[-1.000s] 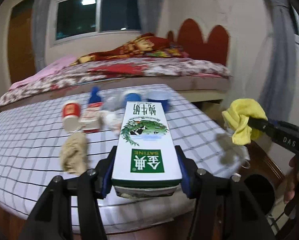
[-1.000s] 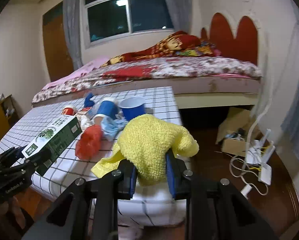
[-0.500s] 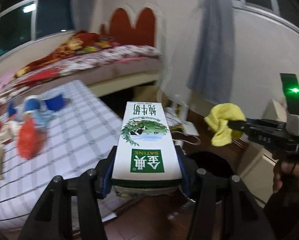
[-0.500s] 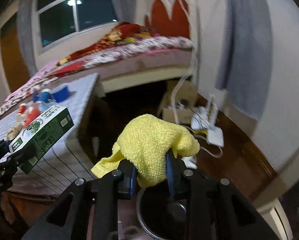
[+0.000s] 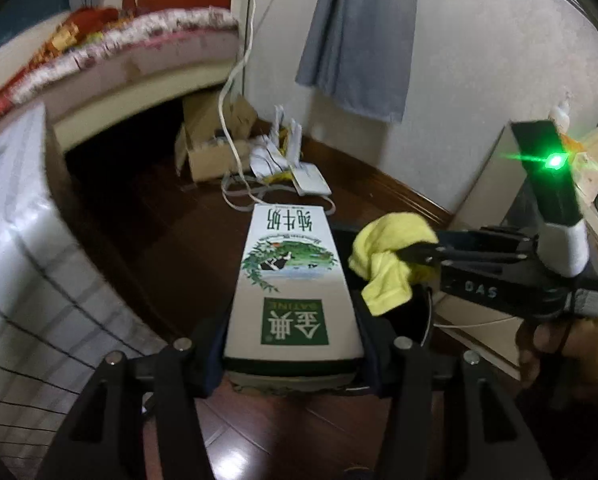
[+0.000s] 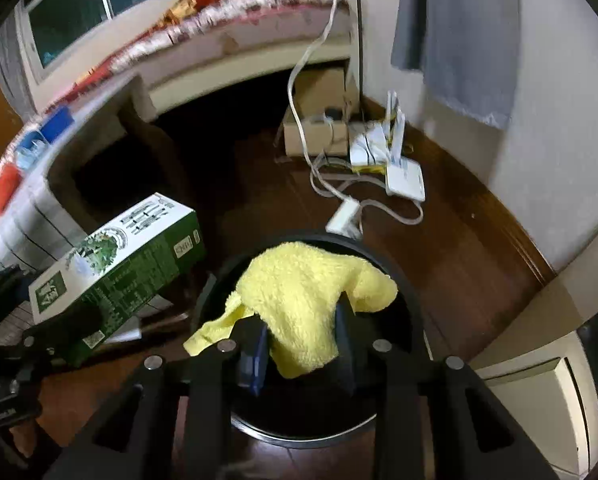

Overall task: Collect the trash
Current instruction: 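Carry carton and yellow cloth over the black bin and open both grippers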

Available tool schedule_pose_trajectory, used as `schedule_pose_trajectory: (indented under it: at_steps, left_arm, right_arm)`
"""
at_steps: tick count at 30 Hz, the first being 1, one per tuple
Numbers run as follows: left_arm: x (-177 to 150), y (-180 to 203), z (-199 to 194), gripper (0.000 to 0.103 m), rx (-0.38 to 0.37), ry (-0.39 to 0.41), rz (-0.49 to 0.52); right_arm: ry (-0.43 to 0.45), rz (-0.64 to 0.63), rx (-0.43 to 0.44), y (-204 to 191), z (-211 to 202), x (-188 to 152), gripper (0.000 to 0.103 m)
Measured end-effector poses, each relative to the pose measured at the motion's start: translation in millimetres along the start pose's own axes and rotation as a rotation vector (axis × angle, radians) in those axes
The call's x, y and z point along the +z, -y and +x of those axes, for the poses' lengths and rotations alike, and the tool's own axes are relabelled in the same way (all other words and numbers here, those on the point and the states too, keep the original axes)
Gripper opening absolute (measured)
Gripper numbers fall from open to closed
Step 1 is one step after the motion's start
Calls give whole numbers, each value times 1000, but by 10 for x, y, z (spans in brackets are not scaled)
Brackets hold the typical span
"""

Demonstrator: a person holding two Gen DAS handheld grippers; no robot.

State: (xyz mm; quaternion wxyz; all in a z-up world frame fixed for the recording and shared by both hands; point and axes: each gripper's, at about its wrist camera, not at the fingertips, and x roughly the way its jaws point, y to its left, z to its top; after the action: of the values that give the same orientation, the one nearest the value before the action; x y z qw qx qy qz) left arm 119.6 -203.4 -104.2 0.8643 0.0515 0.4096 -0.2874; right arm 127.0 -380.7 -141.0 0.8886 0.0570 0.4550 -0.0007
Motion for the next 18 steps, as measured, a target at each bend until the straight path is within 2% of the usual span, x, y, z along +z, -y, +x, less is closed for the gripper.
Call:
schedule_pose_trajectory:
  at_steps: [3,4,5,6,7,8,10,14,18]
  left_arm:
    - [-3,48,134,56,-86,-34,-27]
    - [0,56,196,62,-134,-53,-31]
    - [20,31,271,71,-130,-82,-35]
    - [-4,37,303,88,-86,-102,-35]
    - [19,5,319,95,-62,-102,-36]
    - [5,-25,291,96,-37,-99,-41]
    - [-19,-105,203,102,26,-100,-66]
    - [-88,-239,10,102,130,-83,-96]
    - [-128,-353,-156,102,180,-65,-117]
  right_arm:
    - [-42,39,8,153,162,-29,31]
    - [-50,49,3,188,183,-35,35]
    - [-60,65,-10,228,199,-40,42]
    - [-67,77,-31,257,205,-44,72]
    - [-70,81,-56,283,197,-59,100]
    - [-56,89,-88,329,154,-80,101]
    - [-51,122,-90,410,100,-79,101]
    - [-41,152,-114,468,46,-102,101]
    - [-25,153,-141,382,33,-118,102]
